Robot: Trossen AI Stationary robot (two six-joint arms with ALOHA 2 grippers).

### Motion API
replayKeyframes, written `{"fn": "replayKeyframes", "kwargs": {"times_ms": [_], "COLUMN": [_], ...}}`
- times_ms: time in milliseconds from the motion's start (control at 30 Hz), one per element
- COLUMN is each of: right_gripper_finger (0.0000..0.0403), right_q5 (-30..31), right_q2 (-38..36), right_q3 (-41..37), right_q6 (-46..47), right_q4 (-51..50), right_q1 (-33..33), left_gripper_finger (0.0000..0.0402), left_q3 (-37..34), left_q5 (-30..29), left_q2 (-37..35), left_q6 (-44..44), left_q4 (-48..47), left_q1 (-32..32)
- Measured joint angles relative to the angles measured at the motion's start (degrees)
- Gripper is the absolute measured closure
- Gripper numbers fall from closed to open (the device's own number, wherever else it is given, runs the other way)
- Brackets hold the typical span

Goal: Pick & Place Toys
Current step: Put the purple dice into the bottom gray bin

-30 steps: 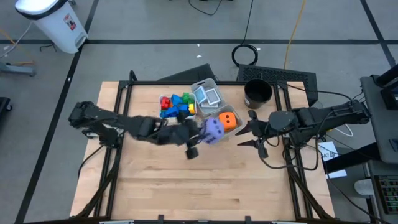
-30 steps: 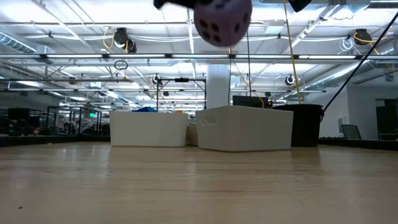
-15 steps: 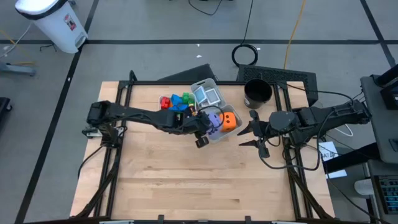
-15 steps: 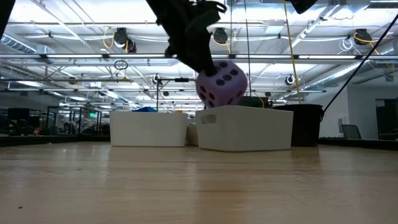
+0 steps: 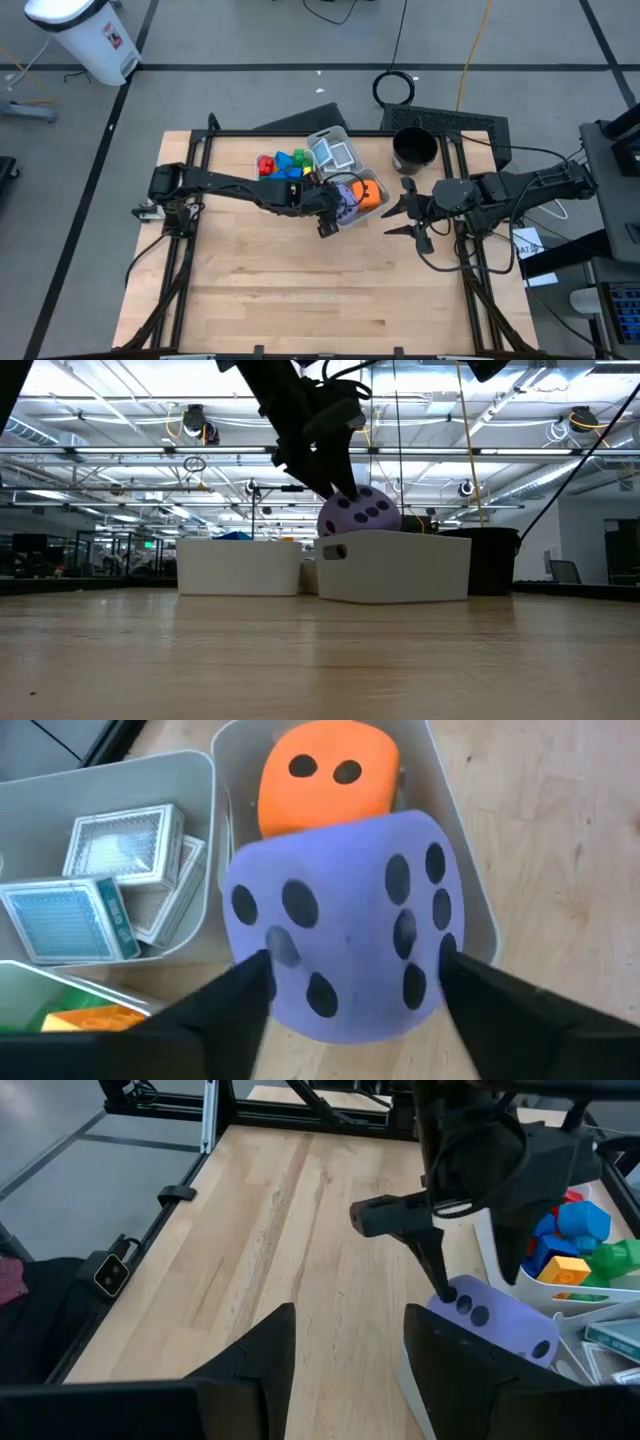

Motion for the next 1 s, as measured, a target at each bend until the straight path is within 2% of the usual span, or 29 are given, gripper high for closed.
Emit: {"fn": "replayKeyframes", "kwargs": {"times_ms": [167, 333, 467, 633, 867, 1000], "right_gripper_finger": [0.0243, 0.0243, 0.0243, 0.0243, 0.0243, 0.0243], "right_q5": [0.01, 0.01, 0.03, 0.01, 0.01, 0.01], "right_q2": [0.0, 0.0, 0.02, 0.02, 0.01, 0.0], "right_q3": [0.0, 0.0, 0.0, 0.0, 0.0, 0.0], "right_q6": [-0.04, -0.24, -0.24, -0.24, -0.22, -0.23], "right_q4": [0.0, -0.01, 0.08, 0.43, 0.21, 0.37], "right_q1": [0.0, 0.0, -0.02, 0.0, -0.02, -0.02], "left_gripper_finger": [0.005, 0.0013, 0.0006, 0.0005, 0.0005, 0.0005], "left_q3": [0.07, 0.04, 0.07, -0.24, -2.44, -2.49], "left_q5": [0.0, 0.0, -0.42, -0.84, 12.69, 14.45], "left_q2": [-0.57, -2.49, -4.63, -3.81, 0.02, 0.21], "left_q6": [0.4, 0.72, 2.01, 3.7, 0.95, 0.14], "left_q4": [0.09, -0.17, 2.55, 6.89, 6.68, 5.8], "left_q1": [0.0, 0.0, 0.0, 0.51, 3.17, 3.96]}}
